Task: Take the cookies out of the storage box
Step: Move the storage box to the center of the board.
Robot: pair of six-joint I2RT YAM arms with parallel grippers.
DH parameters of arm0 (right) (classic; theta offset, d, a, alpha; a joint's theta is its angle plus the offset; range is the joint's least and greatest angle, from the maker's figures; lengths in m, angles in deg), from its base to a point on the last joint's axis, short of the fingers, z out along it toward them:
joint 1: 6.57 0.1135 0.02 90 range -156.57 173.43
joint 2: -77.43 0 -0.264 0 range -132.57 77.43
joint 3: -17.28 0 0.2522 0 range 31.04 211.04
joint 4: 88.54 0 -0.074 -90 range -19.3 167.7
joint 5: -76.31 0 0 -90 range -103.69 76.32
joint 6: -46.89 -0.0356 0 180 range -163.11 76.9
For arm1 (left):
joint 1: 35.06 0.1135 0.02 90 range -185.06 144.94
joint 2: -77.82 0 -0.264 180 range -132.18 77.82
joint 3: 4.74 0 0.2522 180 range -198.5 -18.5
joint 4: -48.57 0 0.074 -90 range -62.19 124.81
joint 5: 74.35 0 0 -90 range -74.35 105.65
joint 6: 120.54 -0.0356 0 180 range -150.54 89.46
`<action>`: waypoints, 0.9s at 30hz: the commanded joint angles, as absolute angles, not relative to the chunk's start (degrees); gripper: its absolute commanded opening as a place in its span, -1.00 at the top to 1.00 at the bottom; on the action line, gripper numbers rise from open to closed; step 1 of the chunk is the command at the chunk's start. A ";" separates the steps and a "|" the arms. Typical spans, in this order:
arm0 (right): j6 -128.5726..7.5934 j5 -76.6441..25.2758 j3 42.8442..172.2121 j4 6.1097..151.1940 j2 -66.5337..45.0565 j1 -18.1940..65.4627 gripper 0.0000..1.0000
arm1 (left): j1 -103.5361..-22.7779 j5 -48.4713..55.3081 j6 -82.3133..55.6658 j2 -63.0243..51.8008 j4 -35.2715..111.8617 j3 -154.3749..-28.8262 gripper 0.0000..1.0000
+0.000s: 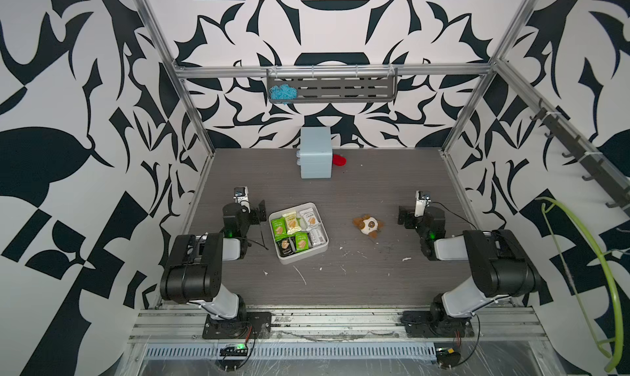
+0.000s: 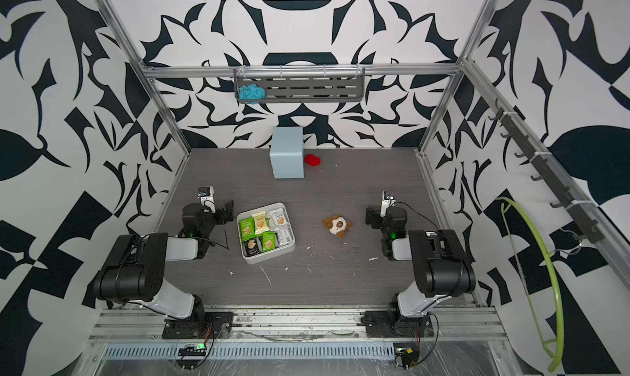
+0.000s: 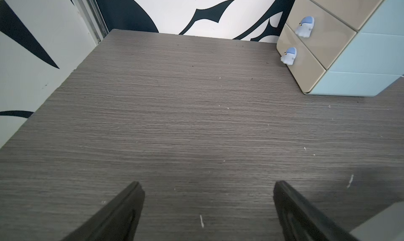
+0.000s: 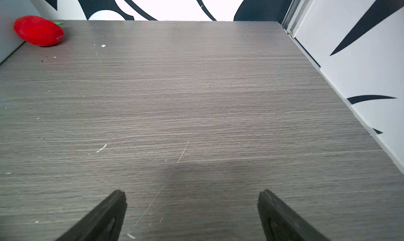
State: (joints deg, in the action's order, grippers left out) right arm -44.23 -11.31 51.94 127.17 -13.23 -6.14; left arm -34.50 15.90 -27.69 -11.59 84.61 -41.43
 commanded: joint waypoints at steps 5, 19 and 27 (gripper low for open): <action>-44.33 -11.40 51.91 127.59 -11.34 -6.00 -0.99 | -34.62 16.09 -27.64 -10.63 83.83 -40.91 -0.98; -45.97 -7.70 51.19 125.41 -6.75 -5.92 -0.95 | -34.66 17.63 -27.13 -9.18 80.86 -42.25 -0.99; -55.80 -2.39 64.39 89.87 8.04 -5.55 -0.99 | -36.25 21.59 -16.80 2.57 46.59 -56.13 -0.98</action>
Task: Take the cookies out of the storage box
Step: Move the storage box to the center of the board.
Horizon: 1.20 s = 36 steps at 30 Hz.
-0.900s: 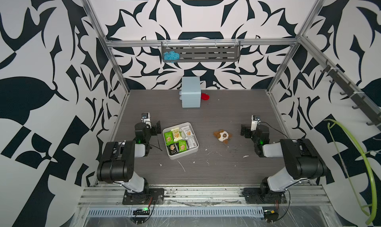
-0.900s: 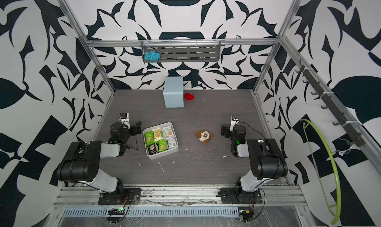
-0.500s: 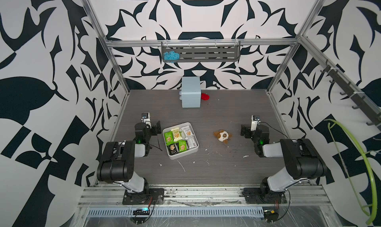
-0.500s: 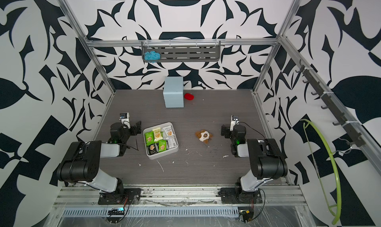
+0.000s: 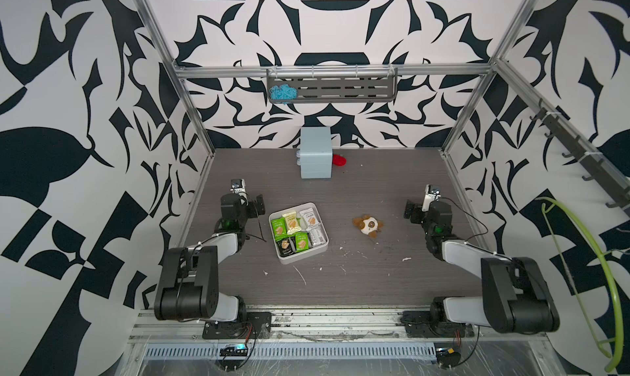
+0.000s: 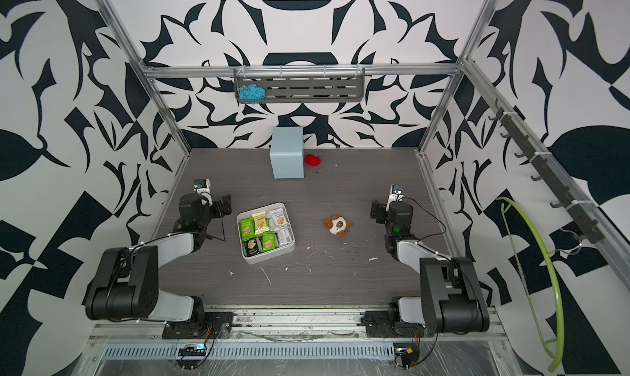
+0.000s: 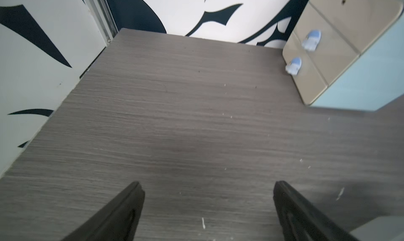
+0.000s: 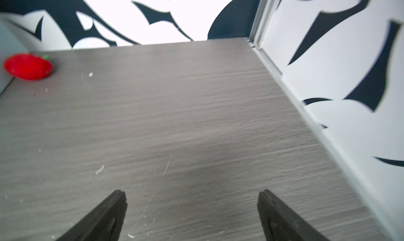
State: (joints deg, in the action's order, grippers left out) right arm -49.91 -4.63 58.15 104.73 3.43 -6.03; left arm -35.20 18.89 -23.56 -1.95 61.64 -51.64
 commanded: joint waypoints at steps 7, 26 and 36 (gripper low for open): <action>-63.10 -9.23 78.76 58.10 10.57 2.37 -0.76 | -51.15 36.86 4.10 11.45 15.09 -65.67 -0.98; -76.25 -17.00 94.10 48.81 -10.51 29.18 -0.11 | -50.00 22.20 22.04 9.71 0.70 -63.10 -0.99; -78.51 -19.59 107.97 50.60 -25.30 39.94 -0.06 | -48.15 16.79 23.95 11.43 12.32 -55.85 -0.98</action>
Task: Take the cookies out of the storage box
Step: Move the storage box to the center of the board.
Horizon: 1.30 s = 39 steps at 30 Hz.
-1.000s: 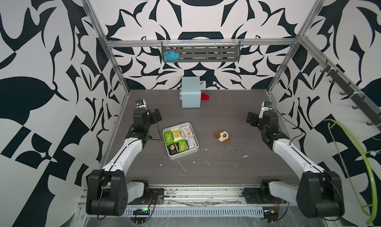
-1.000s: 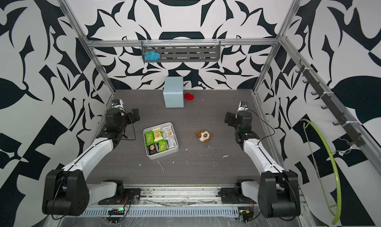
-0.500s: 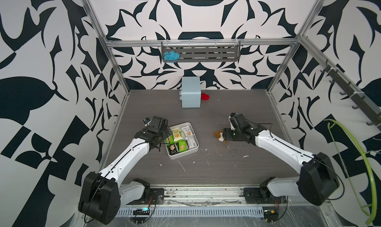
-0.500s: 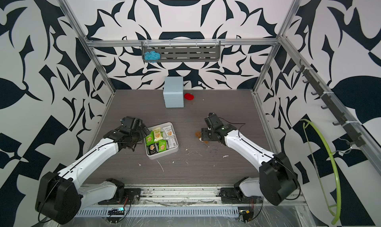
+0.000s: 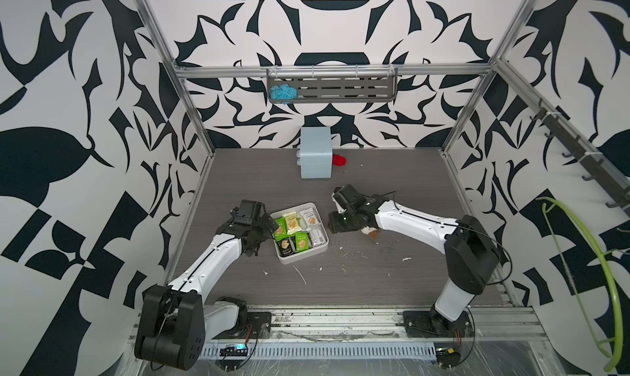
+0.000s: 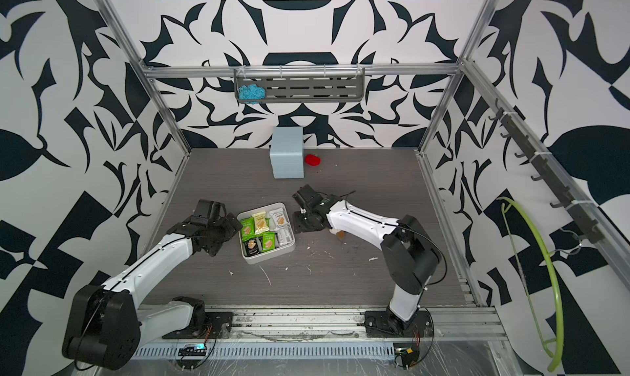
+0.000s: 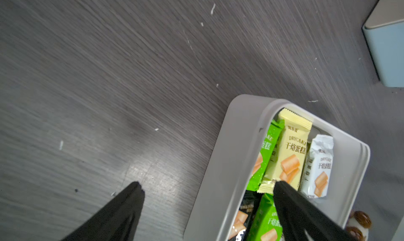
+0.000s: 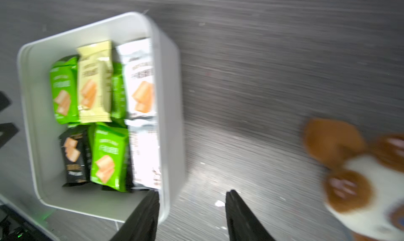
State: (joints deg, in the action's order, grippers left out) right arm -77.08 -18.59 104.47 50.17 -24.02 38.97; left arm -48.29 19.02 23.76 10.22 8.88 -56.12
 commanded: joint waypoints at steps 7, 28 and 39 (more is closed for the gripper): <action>-77.49 -15.43 117.99 45.31 -33.81 40.78 0.26 | -45.53 17.08 22.34 16.68 9.26 -54.15 -0.98; -77.87 -4.90 122.51 37.17 -36.53 41.33 1.00 | -42.20 17.46 21.13 27.37 2.28 -52.86 -0.99; -77.24 4.46 110.27 33.48 -25.76 40.26 1.00 | -42.32 11.42 21.13 21.31 4.85 -55.55 -0.98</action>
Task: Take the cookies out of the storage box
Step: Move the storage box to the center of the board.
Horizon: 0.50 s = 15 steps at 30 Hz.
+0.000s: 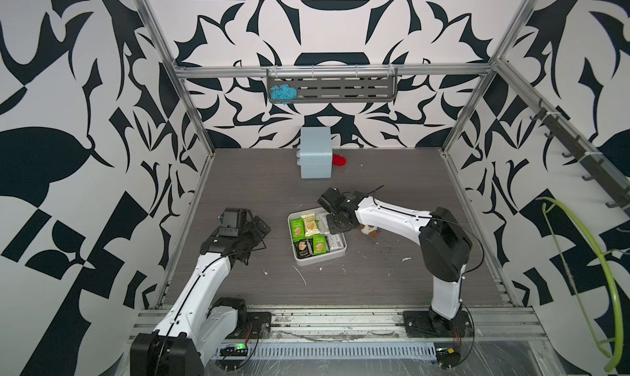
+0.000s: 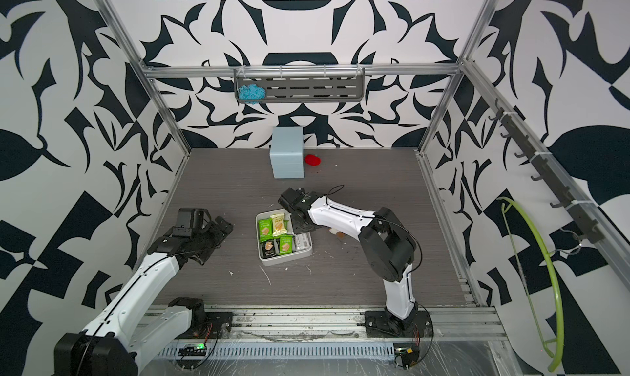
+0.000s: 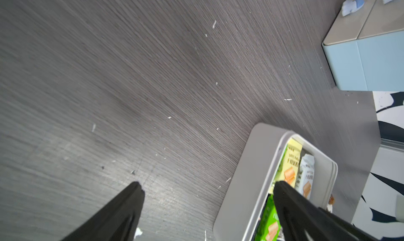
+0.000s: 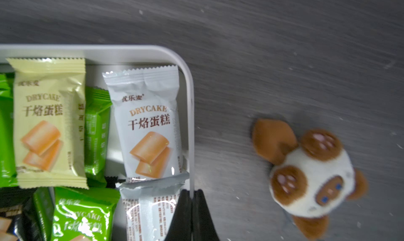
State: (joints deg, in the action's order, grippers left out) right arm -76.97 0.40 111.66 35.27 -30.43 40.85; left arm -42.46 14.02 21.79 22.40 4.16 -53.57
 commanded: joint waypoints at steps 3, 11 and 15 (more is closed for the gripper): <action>-77.42 5.33 106.31 33.40 -22.58 38.81 1.00 | -42.61 10.69 20.44 19.94 4.84 -56.84 -0.99; -77.05 3.54 98.20 35.63 -16.92 33.90 1.00 | -50.03 12.01 20.02 14.17 4.91 -61.78 -0.99; -75.89 2.72 97.61 35.98 -16.02 33.16 0.96 | -55.39 13.96 20.68 9.56 5.77 -64.52 -0.99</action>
State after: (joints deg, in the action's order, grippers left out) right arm -76.58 2.22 97.19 34.76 -18.60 33.07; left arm -53.10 12.69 20.85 11.45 5.38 -62.68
